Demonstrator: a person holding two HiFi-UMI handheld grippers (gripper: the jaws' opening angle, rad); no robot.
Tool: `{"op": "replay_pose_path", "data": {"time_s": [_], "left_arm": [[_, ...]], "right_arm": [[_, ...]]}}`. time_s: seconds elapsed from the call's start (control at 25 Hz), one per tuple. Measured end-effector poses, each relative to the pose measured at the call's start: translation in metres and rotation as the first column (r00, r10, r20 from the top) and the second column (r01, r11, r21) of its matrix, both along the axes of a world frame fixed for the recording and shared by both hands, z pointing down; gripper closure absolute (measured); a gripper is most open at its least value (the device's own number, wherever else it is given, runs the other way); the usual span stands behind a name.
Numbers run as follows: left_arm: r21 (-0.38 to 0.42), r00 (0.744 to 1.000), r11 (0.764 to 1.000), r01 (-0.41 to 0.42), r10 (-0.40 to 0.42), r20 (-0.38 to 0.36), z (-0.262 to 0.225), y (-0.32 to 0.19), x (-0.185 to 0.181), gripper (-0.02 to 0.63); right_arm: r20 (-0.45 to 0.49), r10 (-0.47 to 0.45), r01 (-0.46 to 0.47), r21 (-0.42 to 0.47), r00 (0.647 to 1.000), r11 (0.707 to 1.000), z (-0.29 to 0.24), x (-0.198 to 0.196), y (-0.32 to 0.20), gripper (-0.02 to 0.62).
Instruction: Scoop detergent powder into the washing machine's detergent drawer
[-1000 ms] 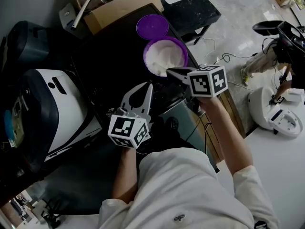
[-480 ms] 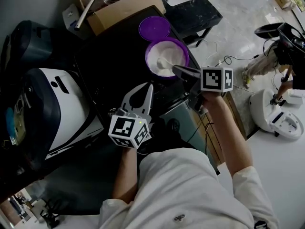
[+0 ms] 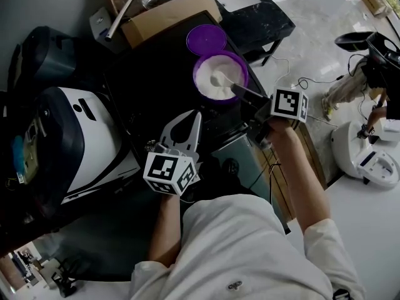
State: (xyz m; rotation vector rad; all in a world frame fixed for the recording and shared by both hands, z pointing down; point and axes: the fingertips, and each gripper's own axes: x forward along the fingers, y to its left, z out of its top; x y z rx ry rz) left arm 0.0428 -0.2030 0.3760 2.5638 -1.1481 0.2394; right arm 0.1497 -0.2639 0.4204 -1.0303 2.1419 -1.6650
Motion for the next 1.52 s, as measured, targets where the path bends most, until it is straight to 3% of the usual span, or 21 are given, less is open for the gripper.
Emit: {"op": "replay_pose_path", "data": {"time_s": [0.24, 0.4, 0.68, 1.12, 1.52], "left_arm": [[0.013, 1.0, 1.0, 0.016, -0.016, 0.01, -0.004, 0.006, -0.003, 0.586], [0.015, 1.0, 1.0, 0.023, -0.023, 0.012, -0.004, 0.011, -0.003, 0.586], [0.029, 0.999, 0.999, 0.029, -0.029, 0.015, -0.01, 0.024, 0.004, 0.586], [0.038, 0.995, 0.995, 0.091, -0.092, 0.026, -0.016, 0.042, -0.007, 0.586], [0.026, 0.986, 0.987, 0.16, -0.161, 0.032, -0.013, 0.057, -0.021, 0.586]], "right_arm": [[0.154, 0.073, -0.069, -0.03, 0.985, 0.997, 0.002, 0.006, 0.003, 0.583], [0.264, 0.131, -0.119, -0.062, 0.956, 0.991, 0.008, 0.01, 0.006, 0.583], [0.372, 0.165, -0.142, -0.089, 0.914, 0.986, 0.01, 0.011, 0.013, 0.583], [0.469, 0.19, -0.15, -0.122, 0.862, 0.981, 0.008, 0.012, 0.013, 0.583], [0.473, 0.161, -0.121, -0.113, 0.866, 0.986, 0.011, 0.009, 0.018, 0.583]]}}
